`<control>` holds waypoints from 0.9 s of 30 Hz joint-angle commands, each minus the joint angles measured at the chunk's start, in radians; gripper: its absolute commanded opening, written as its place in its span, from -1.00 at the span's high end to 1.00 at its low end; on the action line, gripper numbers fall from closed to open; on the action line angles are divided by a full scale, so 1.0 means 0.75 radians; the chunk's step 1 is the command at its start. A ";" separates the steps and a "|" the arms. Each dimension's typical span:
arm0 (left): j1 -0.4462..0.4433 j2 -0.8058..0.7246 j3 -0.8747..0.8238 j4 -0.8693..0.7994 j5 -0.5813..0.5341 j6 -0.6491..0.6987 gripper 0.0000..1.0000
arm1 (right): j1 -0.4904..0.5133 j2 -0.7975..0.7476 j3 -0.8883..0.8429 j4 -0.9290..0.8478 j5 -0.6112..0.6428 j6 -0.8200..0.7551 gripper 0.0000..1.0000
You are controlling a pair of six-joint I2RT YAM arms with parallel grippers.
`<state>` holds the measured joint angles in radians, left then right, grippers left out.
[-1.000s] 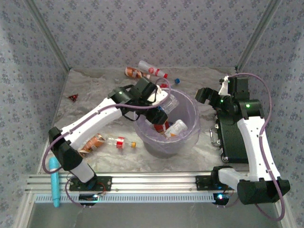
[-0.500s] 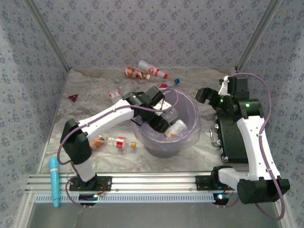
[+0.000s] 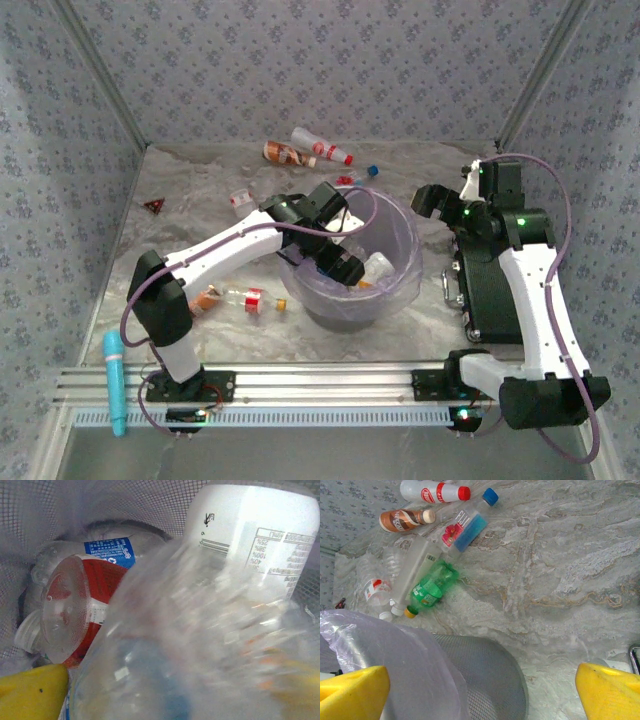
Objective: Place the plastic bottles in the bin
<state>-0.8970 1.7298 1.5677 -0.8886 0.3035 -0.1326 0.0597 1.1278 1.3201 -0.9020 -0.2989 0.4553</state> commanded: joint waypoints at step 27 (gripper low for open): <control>0.306 -0.405 0.397 -0.417 -0.350 -0.120 -1.00 | 0.008 0.018 0.025 -0.017 0.012 -0.033 -0.94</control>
<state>-0.7372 1.4899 1.9121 -1.1034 0.0895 -0.1593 0.0612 1.1309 1.3201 -0.9016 -0.2989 0.4519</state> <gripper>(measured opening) 0.998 0.972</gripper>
